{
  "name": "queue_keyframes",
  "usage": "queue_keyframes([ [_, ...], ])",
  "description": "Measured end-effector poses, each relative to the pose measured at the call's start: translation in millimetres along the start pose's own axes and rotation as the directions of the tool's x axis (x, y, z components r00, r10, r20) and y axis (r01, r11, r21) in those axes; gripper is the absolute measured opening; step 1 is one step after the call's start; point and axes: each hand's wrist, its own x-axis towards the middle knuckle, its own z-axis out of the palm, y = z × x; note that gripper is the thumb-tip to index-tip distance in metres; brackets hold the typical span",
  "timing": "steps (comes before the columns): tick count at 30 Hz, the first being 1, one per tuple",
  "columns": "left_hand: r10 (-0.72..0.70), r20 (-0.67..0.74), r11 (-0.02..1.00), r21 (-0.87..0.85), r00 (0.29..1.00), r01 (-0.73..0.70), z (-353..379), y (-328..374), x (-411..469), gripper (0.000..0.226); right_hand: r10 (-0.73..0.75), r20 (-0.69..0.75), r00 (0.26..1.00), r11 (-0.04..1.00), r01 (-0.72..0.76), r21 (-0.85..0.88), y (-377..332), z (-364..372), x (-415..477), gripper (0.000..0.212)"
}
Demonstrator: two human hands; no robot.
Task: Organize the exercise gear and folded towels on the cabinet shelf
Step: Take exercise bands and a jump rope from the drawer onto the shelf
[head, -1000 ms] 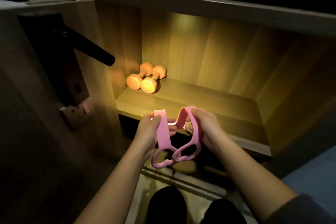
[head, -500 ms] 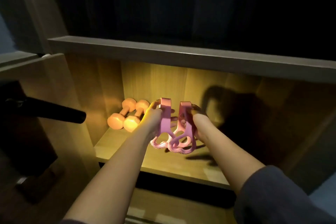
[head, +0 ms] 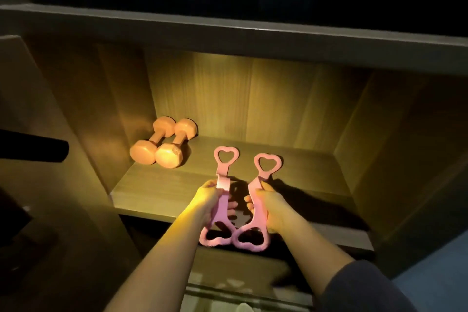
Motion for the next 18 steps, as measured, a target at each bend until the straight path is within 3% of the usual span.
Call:
queue_keyframes([
  [4,-0.077,-0.057,0.994,0.073,0.995,0.081,-5,-27,-2,0.011,-0.023,0.045,0.999,0.996,0.019,0.088,33,-14,-1,0.015],
  [6,-0.051,-0.099,0.993,0.101,0.994,0.061,-6,-37,-1,0.016,-0.028,0.043,0.999,0.995,0.024,0.093,43,-19,0,0.015],
  [8,0.063,-0.164,0.958,0.287,0.984,-0.014,-5,-45,-1,0.025,-0.044,0.051,0.998,0.999,0.043,0.025,49,-23,3,0.014],
  [10,0.265,-0.186,0.745,0.662,0.946,-0.079,-7,-47,-1,0.028,-0.113,0.026,0.993,0.975,0.116,-0.189,52,-28,8,0.021],
  [12,0.382,-0.128,0.469,0.880,0.915,-0.073,-8,-46,-4,0.028,-0.232,-0.022,0.972,0.839,0.189,-0.511,48,-35,15,0.027],
  [15,0.408,-0.102,0.254,0.967,0.907,-0.006,-10,-47,-4,0.031,-0.315,-0.013,0.949,0.637,0.201,-0.744,42,-41,20,0.025],
  [18,0.447,-0.111,0.162,0.986,0.887,0.041,-9,-51,-3,0.032,-0.300,-0.005,0.954,0.571,0.175,-0.802,37,-42,24,0.028],
])
